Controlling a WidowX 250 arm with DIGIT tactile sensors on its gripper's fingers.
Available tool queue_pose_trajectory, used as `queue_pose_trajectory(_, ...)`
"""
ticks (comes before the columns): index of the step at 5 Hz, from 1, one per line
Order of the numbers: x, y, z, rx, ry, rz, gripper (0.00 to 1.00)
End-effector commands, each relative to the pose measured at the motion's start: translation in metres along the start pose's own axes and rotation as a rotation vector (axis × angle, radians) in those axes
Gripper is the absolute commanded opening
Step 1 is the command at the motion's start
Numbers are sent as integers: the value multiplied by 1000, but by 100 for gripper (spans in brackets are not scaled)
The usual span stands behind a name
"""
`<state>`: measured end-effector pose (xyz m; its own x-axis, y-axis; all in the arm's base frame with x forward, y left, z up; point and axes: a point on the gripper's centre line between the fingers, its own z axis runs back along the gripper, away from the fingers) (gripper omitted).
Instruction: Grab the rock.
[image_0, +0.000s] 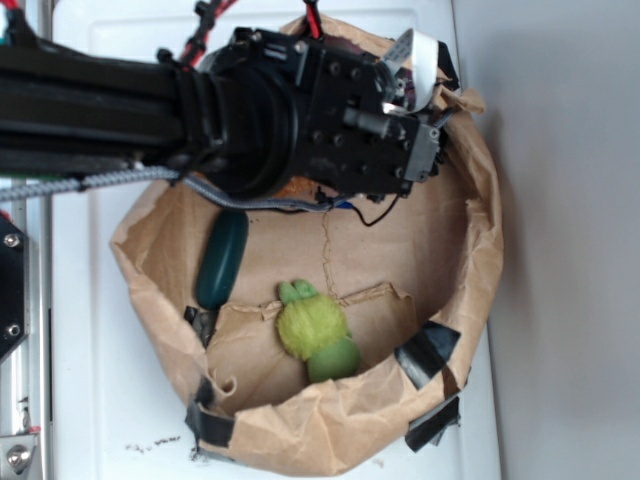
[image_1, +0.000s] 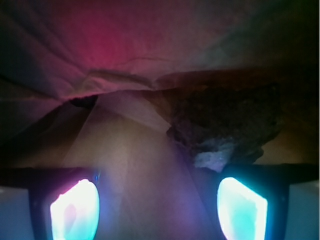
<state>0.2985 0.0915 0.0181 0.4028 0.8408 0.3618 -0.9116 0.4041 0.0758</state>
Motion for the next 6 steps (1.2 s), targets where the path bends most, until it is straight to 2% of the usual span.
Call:
queue_pose_trajectory(1, -27, 65, 74, -68, 86, 64, 100)
queue_pose_trajectory(2, -21, 73, 71, -44, 43, 108, 100)
queue_pose_trajectory(3, -5, 61, 52, -9, 14, 115, 100)
queue_pose_trajectory(4, 18, 39, 41, 25, 3, 167, 100)
queue_pose_trajectory(6, 48, 17, 25, 58, -10, 212, 100)
